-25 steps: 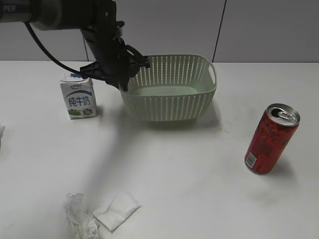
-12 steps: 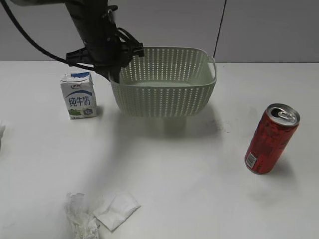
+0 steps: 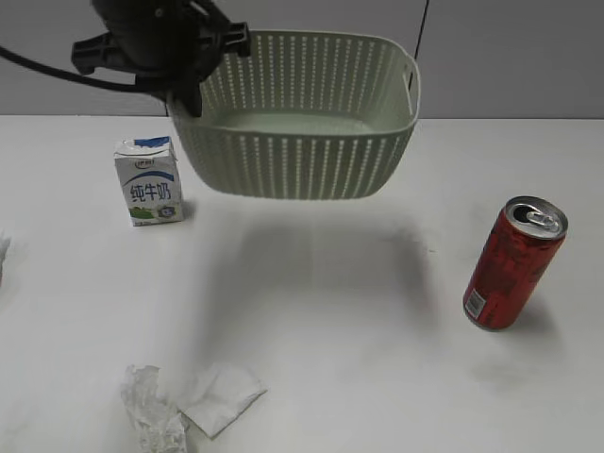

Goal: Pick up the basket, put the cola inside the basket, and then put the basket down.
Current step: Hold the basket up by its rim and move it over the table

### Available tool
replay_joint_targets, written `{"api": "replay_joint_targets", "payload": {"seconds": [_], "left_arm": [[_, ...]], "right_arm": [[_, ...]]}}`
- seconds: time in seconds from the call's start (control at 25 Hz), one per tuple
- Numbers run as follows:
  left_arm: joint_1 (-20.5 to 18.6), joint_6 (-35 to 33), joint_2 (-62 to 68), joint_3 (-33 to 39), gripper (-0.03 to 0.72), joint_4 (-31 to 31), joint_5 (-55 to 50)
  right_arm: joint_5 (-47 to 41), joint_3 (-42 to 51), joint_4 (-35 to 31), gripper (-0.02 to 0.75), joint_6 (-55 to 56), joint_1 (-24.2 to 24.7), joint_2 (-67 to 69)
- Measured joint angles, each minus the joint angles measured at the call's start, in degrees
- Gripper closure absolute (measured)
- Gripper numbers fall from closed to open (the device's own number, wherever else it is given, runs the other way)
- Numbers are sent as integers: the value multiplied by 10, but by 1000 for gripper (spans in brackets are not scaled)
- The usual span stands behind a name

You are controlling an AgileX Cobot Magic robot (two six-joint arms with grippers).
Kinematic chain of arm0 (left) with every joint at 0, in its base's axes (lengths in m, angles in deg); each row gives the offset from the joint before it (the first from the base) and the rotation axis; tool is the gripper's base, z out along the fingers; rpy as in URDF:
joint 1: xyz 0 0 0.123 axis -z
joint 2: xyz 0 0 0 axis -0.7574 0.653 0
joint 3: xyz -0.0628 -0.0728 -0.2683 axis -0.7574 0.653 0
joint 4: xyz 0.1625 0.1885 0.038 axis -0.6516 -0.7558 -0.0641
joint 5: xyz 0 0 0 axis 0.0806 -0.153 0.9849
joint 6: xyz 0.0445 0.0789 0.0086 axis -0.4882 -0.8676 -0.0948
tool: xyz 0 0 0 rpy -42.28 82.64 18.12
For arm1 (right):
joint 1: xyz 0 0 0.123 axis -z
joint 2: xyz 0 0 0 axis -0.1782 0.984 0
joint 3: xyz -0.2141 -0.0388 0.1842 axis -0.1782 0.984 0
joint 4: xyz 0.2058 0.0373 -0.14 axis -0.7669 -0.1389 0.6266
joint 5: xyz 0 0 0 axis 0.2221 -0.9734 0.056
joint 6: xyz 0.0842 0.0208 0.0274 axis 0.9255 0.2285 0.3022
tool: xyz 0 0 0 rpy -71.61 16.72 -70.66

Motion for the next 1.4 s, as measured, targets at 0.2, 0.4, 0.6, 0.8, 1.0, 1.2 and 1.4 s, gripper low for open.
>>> {"api": "replay_joint_targets", "payload": {"seconds": [0.2,0.4,0.6,0.8,1.0,1.2,1.4], "left_arm": [[8,7,-114,195,689,11,97],[8,13,-178,322,689,25,167],[8,13,-178,382,689,27,205],[8,13,-175,389,689,27,231],[8,13,-175,390,689,27,254],[8,13,-175,391,689,24,256],[8,13,-175,391,689,16,258]], "right_arm": [[0,0,1,156,0,0,0],[0,0,1,156,0,0,0],[0,0,1,155,0,0,0],[26,-38,-1,155,0,0,14],[27,-133,-6,156,1,0,154],[-5,-245,-55,156,3,0,340],[-48,-332,-98,156,3,0,505]]}}
